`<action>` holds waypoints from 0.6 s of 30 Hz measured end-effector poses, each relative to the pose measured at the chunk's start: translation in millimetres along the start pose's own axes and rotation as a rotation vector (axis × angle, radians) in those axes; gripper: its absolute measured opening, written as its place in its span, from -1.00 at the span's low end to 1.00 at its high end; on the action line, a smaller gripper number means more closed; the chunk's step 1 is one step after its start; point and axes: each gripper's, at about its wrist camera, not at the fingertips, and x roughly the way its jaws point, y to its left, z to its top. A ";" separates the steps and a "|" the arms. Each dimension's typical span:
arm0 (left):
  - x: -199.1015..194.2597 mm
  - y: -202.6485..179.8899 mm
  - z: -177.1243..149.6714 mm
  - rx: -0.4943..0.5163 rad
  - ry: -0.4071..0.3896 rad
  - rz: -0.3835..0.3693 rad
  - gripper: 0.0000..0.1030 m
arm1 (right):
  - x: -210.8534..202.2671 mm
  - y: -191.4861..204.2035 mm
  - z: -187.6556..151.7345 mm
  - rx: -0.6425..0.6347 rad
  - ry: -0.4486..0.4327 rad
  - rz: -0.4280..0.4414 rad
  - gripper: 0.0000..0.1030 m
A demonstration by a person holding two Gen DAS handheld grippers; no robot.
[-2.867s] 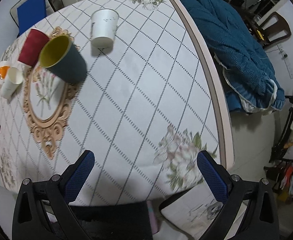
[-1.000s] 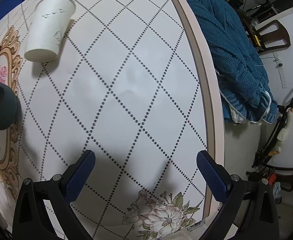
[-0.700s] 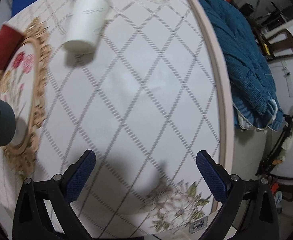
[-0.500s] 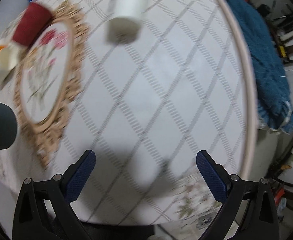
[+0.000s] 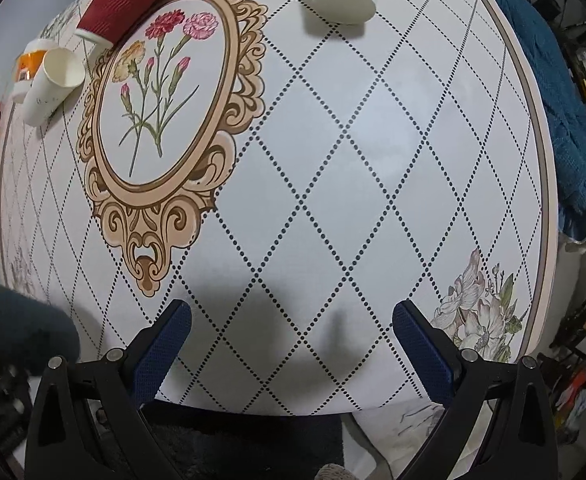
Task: Flip cup upside down
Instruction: 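Grip the teal cup's rim with the left gripper and lift it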
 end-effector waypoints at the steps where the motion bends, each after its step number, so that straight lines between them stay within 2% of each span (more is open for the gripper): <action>1: 9.6 0.1 0.9 0.009 0.039 -0.023 0.33 | -0.3 0.4 -0.4 -0.002 -0.001 -0.005 0.98; 6: 41.8 0.3 16.4 -0.008 0.128 -0.057 0.31 | -0.9 8.7 -5.5 -0.001 -0.004 -0.024 0.99; 16: 54.7 4.7 63.3 -0.096 0.104 -0.042 0.31 | -15.6 2.2 12.6 0.059 -0.033 -0.049 0.99; 17: 55.8 5.7 67.3 -0.107 0.103 -0.042 0.31 | -10.2 5.6 30.6 0.062 -0.034 -0.055 0.99; 18: 57.1 7.6 71.5 -0.120 0.104 -0.044 0.31 | -10.8 4.5 33.8 0.065 -0.034 -0.059 0.99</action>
